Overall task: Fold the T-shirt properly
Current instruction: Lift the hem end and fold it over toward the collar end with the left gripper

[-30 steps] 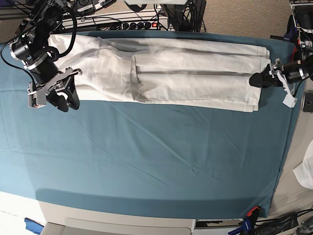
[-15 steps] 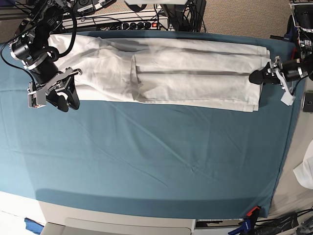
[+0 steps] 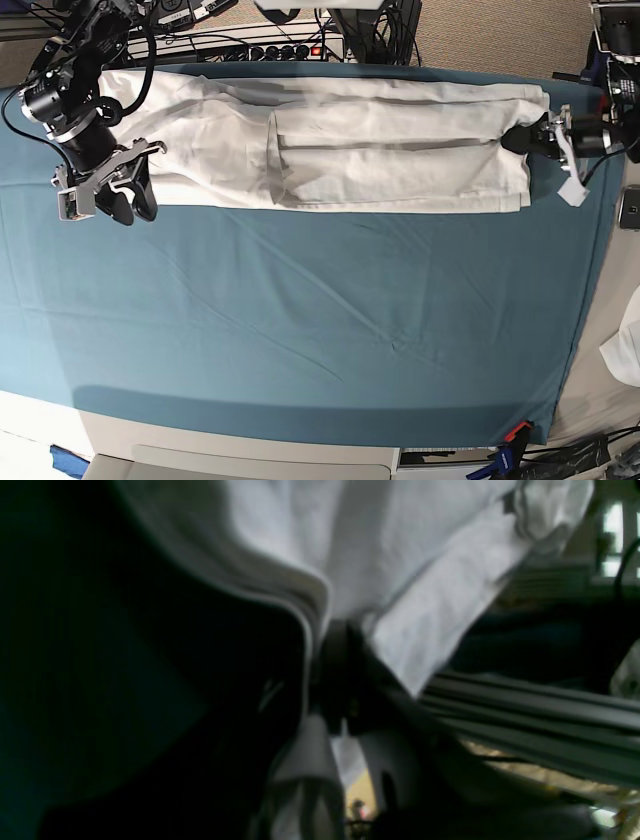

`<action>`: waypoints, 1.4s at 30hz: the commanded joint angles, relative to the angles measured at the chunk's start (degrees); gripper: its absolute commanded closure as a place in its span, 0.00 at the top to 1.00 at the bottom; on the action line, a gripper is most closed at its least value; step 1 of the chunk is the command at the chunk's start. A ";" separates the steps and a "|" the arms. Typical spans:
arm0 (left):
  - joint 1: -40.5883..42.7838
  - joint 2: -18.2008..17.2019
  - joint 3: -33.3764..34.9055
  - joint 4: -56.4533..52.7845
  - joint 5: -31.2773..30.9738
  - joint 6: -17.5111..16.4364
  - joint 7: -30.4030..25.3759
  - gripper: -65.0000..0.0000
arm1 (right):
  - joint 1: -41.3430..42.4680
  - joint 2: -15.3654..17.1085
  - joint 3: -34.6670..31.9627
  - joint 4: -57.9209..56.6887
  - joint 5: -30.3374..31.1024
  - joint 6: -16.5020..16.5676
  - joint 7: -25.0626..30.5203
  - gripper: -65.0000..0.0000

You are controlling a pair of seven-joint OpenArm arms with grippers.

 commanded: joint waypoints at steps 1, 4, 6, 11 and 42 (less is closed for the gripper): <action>-0.61 -0.68 -0.24 2.95 -2.04 -0.41 -0.28 0.00 | 0.37 0.68 0.22 0.76 -0.22 0.06 2.49 0.35; -0.63 1.11 -0.24 10.32 -2.04 -0.41 -0.28 0.00 | 0.35 0.66 0.22 0.76 -3.98 -1.81 3.72 0.35; -0.63 2.84 -0.24 15.58 -2.04 -0.41 -0.33 0.00 | 0.37 0.66 0.22 0.76 -6.05 -3.34 4.42 0.35; -0.63 7.19 3.13 26.60 -2.04 -0.41 -0.48 0.00 | 0.35 0.66 0.22 0.76 -12.70 -7.43 5.84 0.35; -7.85 31.82 37.27 25.20 33.33 -0.41 -21.00 0.00 | 0.35 2.49 0.26 -4.87 -30.86 -20.28 10.54 0.35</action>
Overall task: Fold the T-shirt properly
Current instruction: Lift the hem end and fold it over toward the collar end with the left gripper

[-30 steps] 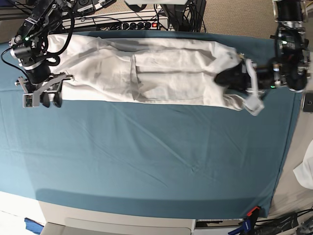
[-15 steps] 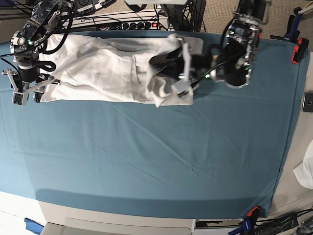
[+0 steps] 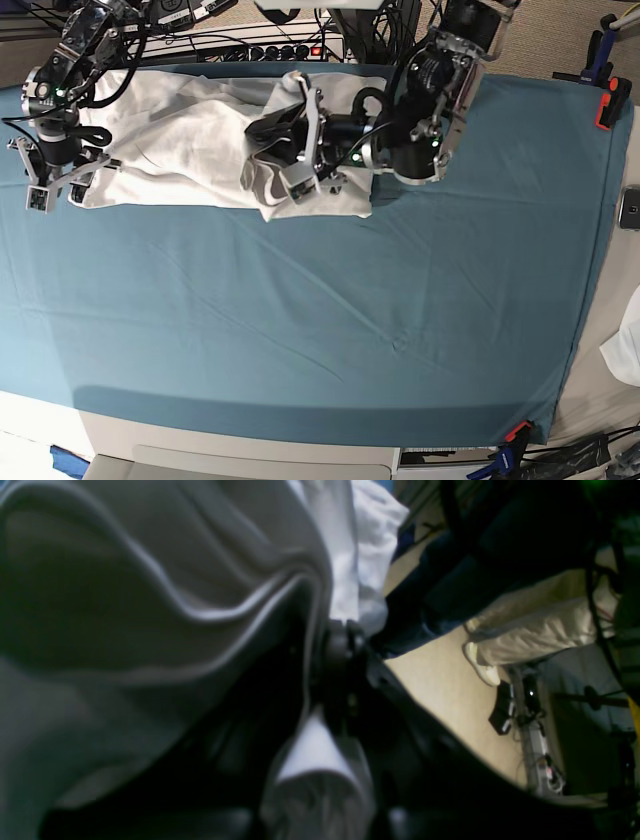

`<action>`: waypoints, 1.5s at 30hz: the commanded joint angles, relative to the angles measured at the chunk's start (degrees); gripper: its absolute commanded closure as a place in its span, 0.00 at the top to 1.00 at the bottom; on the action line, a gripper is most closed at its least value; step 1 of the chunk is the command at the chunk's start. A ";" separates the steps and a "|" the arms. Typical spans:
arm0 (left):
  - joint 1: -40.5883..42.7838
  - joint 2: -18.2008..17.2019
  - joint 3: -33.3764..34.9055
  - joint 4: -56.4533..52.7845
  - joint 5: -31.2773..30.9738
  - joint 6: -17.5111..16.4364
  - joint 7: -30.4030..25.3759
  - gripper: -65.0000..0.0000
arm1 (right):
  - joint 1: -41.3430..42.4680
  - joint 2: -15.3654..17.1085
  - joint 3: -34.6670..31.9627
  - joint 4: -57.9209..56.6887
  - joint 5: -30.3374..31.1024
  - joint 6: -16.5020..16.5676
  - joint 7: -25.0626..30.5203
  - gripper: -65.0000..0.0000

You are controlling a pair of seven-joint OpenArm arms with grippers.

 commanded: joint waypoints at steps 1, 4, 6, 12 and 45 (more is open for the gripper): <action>-1.16 1.05 0.15 0.13 -1.64 0.31 -1.90 0.00 | 0.37 1.03 0.24 0.94 0.20 -0.24 1.66 0.35; -1.99 2.14 0.15 -1.97 -1.60 0.70 -2.10 0.00 | 0.35 1.01 0.24 0.94 0.28 -0.24 1.66 0.35; -2.19 2.69 0.15 -3.19 -1.66 0.70 -2.08 0.00 | 0.35 1.03 0.24 0.94 0.68 -0.22 1.68 0.35; -2.14 3.28 0.15 -3.74 -1.75 0.72 -1.68 0.00 | 0.37 1.05 0.24 0.94 1.70 -0.22 1.70 0.35; -0.20 0.09 -11.39 7.30 0.92 3.10 1.27 0.00 | 0.37 1.05 0.24 0.94 1.70 -0.22 1.70 0.35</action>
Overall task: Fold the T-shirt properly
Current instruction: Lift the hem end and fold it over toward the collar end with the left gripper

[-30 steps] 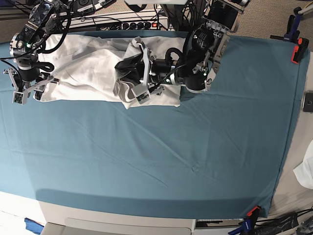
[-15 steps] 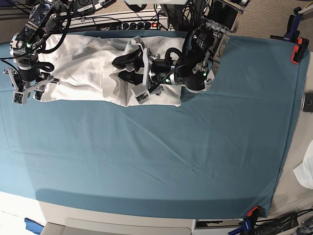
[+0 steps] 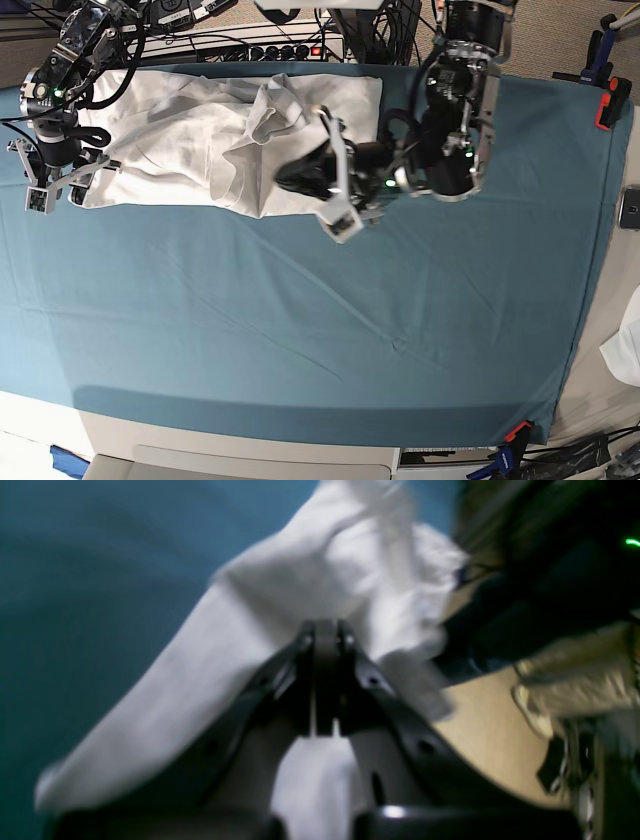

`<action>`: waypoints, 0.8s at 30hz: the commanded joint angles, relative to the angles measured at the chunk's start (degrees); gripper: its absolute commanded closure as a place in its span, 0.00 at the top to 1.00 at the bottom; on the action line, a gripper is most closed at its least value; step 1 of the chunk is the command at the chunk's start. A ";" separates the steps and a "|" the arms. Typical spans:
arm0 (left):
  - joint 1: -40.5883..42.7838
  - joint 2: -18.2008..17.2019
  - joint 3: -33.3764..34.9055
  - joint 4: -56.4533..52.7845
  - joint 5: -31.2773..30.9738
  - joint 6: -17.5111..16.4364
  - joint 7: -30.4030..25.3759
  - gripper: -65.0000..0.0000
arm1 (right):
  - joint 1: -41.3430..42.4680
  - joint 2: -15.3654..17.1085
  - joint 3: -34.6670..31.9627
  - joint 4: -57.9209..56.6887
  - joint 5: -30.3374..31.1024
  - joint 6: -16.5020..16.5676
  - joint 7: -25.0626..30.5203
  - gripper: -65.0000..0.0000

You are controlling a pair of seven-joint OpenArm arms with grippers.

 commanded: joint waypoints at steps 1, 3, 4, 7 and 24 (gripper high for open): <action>-0.39 -0.55 -0.55 0.98 -0.04 0.57 -1.44 0.00 | 0.37 0.96 0.24 0.94 0.55 -0.20 1.70 0.35; 0.79 -2.08 -0.72 0.98 1.77 2.23 -1.88 0.00 | 0.37 0.96 0.24 0.94 0.55 -0.20 1.79 0.35; 1.51 -2.60 -0.68 0.98 2.25 3.04 -1.86 0.00 | 0.37 0.96 0.24 0.94 0.68 -0.20 1.88 0.35; 4.07 -3.19 -0.61 0.98 2.21 4.39 -1.88 0.00 | 0.39 0.94 0.24 0.94 2.45 -0.17 1.90 0.35; 8.04 -1.11 12.33 0.98 5.01 7.76 -4.26 0.00 | 0.39 0.94 0.24 0.94 3.10 -0.17 1.90 0.35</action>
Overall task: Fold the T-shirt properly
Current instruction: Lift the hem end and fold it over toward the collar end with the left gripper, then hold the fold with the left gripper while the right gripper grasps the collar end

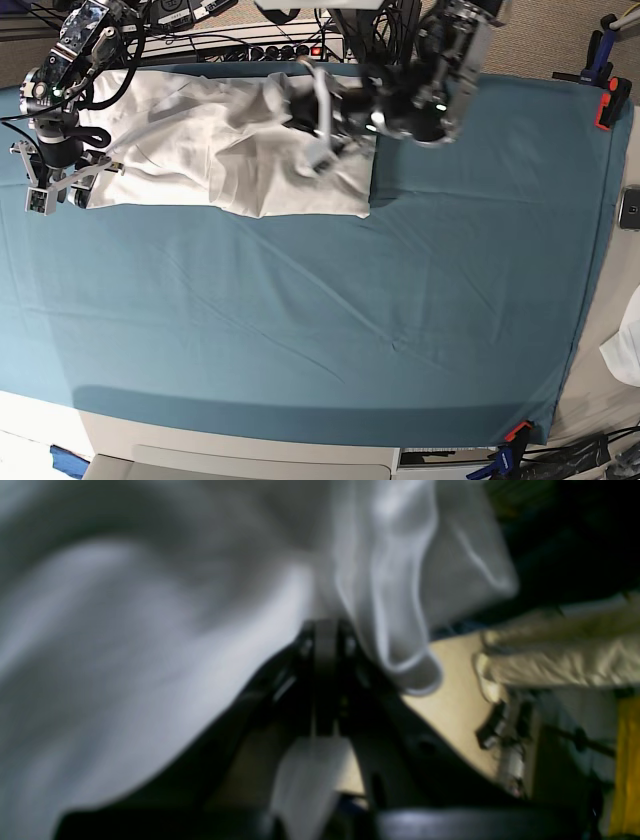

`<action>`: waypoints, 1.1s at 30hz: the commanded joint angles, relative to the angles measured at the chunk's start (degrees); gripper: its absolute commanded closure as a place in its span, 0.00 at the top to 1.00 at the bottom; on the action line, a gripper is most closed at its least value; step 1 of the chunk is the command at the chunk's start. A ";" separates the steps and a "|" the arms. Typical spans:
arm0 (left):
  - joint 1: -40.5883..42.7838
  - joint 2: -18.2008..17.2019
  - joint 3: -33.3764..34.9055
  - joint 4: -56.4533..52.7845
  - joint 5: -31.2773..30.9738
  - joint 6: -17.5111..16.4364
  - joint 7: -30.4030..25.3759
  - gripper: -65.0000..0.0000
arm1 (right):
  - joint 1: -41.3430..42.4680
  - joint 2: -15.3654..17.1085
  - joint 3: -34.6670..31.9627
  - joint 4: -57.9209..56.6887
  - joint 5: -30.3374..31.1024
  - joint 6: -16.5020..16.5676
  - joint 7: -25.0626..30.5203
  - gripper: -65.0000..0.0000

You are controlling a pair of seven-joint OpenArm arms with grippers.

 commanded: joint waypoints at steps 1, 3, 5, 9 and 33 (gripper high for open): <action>-0.50 1.11 1.51 0.98 -0.74 -0.24 -1.49 0.00 | 0.37 0.94 0.24 0.94 0.17 -0.17 1.70 0.35; -0.52 2.25 4.24 0.98 -0.66 -0.33 -1.88 0.00 | 0.37 0.94 0.24 0.94 0.17 -0.13 1.70 0.35; -0.79 2.95 6.80 0.98 -0.94 -1.64 -2.12 0.00 | 0.37 0.96 0.24 0.94 0.17 -0.13 1.70 0.35; -1.14 2.97 10.45 0.98 -4.17 -7.23 -1.97 0.00 | 0.37 0.96 0.24 0.94 0.17 -0.13 1.68 0.35; -1.11 1.22 4.61 0.98 -1.70 -8.07 0.07 0.15 | 4.37 18.03 11.28 -18.78 -1.68 -3.19 0.02 0.51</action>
